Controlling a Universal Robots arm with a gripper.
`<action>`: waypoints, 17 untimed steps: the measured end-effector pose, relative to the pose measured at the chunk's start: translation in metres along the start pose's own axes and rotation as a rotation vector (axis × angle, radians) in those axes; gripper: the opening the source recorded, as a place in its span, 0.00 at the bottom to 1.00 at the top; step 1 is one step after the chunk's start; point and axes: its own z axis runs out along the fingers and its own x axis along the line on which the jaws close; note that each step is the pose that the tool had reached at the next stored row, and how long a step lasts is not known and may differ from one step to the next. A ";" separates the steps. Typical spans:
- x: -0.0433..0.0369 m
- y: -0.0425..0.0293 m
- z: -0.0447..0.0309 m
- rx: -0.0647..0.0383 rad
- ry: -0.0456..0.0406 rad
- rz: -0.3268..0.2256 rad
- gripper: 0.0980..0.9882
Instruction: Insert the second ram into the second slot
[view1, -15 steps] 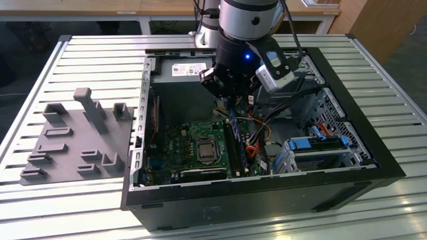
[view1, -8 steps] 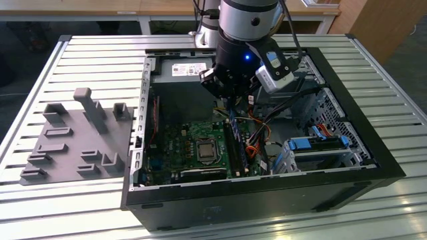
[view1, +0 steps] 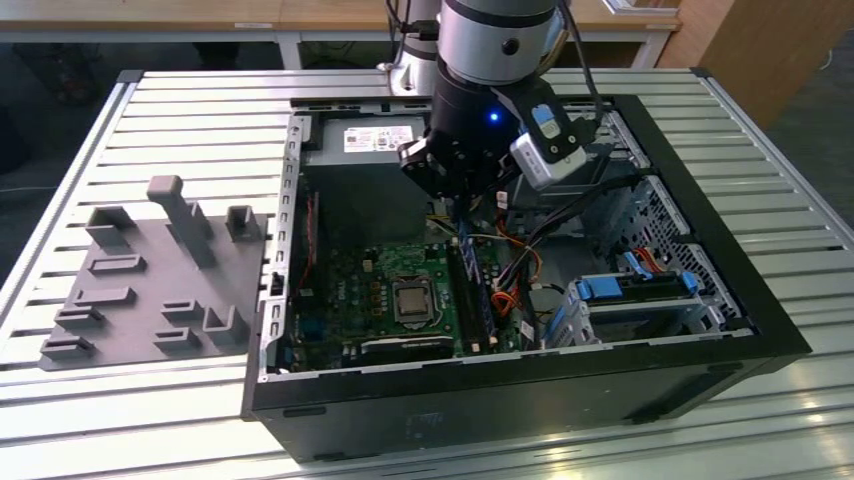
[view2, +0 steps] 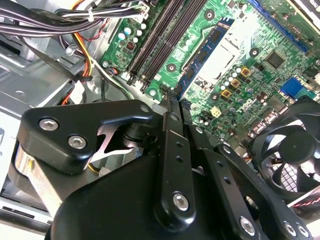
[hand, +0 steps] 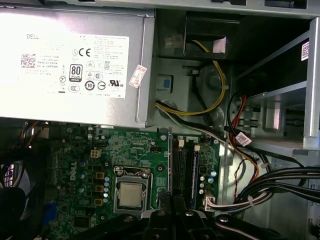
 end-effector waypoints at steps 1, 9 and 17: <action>0.0000 0.0000 0.0003 0.000 0.0005 0.000 0.04; -0.0002 -0.0003 0.0116 0.000 0.0008 0.000 0.04; -0.0002 -0.0003 0.0137 0.000 0.0007 0.001 0.04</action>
